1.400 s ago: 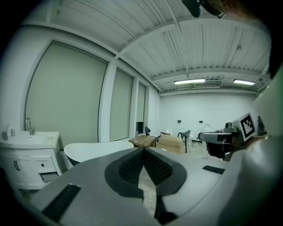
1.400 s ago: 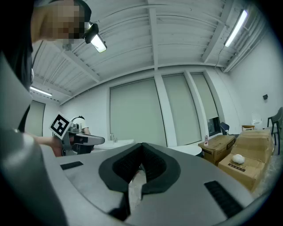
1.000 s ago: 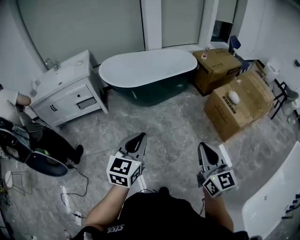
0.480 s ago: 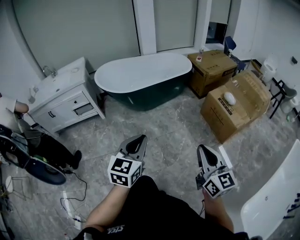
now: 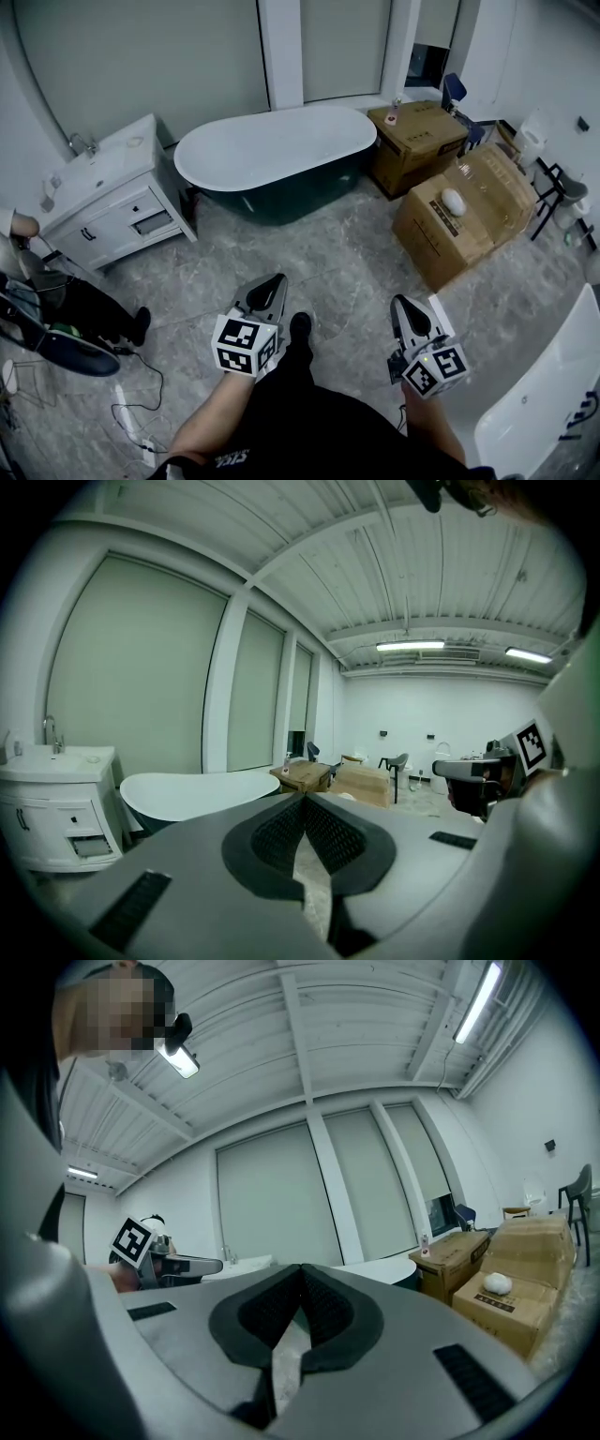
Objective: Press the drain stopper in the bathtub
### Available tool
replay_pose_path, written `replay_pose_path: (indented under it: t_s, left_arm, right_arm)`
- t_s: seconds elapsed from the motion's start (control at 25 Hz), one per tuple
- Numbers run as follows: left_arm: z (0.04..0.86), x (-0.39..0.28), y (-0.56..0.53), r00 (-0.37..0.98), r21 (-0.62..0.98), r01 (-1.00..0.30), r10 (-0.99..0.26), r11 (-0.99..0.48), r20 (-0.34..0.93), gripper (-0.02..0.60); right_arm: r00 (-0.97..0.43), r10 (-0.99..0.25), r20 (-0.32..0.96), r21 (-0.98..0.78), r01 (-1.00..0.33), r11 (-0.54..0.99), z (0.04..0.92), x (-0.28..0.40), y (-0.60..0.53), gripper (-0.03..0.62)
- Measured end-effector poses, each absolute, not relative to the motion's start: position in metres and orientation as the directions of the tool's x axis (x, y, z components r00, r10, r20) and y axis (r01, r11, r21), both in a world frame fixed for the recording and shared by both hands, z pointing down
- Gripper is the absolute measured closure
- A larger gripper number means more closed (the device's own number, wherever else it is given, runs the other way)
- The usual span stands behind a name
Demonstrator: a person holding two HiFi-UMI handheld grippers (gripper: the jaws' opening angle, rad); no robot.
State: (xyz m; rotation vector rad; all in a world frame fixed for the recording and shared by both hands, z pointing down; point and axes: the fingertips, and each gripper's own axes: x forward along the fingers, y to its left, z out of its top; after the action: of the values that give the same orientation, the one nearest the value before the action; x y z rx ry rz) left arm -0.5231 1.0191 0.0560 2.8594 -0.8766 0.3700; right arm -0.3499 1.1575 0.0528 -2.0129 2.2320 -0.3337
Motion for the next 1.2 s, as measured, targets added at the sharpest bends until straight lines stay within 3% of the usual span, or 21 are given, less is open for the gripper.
replay_pose_path:
  t_s: [0.4, 0.8, 1.2]
  left_arm:
    - [0.069, -0.477, 0.855, 0.819, 0.078, -0.545, -0.51, -0.835, 0.262, 0.568]
    - [0.048, -0.429, 0.686, 0.856, 0.064, -0.485, -0.459, -0.872, 0.239, 0.568]
    - [0.057, -0.426, 0.628, 0.846, 0.123, -0.516, -0.482, -0.847, 0.228, 0.568]
  right_arm:
    - [-0.096, -0.987, 0.128, -0.271, -0.961, 0.058, 0.068, -0.308, 1.001, 0.58]
    - [-0.169, -0.976, 0.139, -0.234, -0.963, 0.133, 0.049, -0.304, 0.81, 0.58]
    - [-0.136, -0.969, 0.206, -0.237, -0.968, 0.086, 0.058, -0.282, 0.76, 0.58]
